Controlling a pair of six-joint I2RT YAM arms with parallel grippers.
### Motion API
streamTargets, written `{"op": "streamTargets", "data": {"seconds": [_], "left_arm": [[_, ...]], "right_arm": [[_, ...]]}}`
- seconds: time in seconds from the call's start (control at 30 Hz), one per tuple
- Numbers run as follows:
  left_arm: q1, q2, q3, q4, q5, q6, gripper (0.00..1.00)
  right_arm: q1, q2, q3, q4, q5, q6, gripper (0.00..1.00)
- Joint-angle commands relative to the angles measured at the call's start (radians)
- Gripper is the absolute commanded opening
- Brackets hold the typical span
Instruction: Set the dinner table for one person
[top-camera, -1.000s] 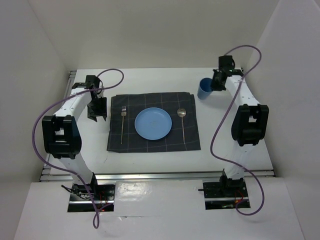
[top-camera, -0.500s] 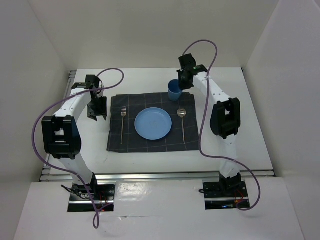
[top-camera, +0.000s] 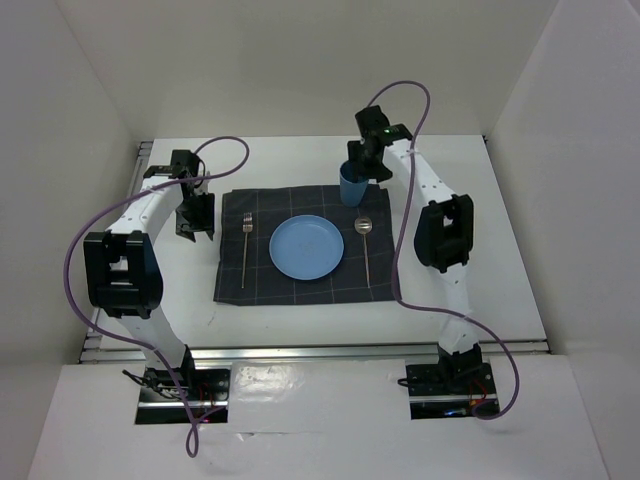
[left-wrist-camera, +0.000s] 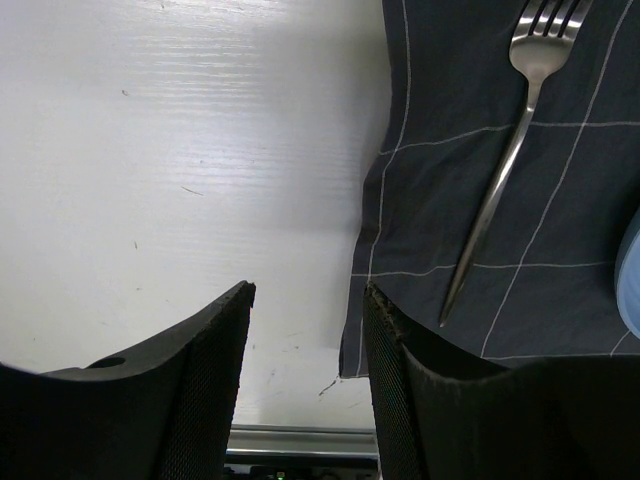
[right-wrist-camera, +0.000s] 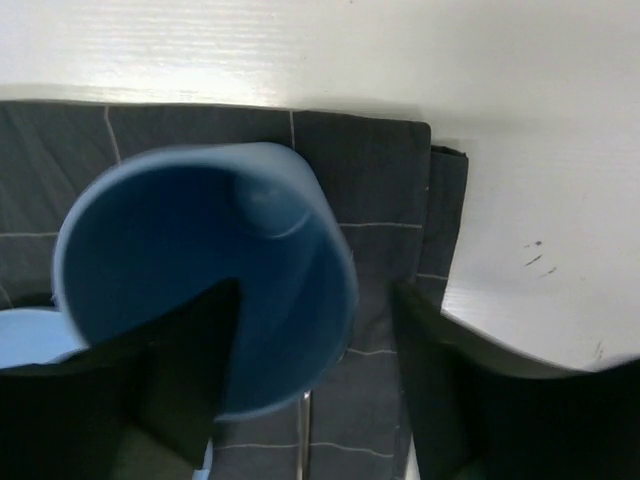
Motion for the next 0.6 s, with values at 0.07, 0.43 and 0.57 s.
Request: {"op": "streamTargets", "data": {"seconds": [0.07, 0.43, 0.57], "left_arm": [[0.005, -0.022, -0.018, 0.015, 0.025, 0.018, 0.56], [0.005, -0.053, -0.038, 0.024, -0.015, 0.051, 0.56], [0.005, -0.097, -0.076, 0.044, -0.071, 0.061, 0.56]], "right_arm": [[-0.002, 0.0, 0.075, -0.008, 0.017, 0.005, 0.8], [-0.058, -0.343, -0.038, 0.024, 0.143, 0.038, 1.0], [-0.224, -0.567, -0.383, 0.006, -0.065, 0.074, 1.0]]}}
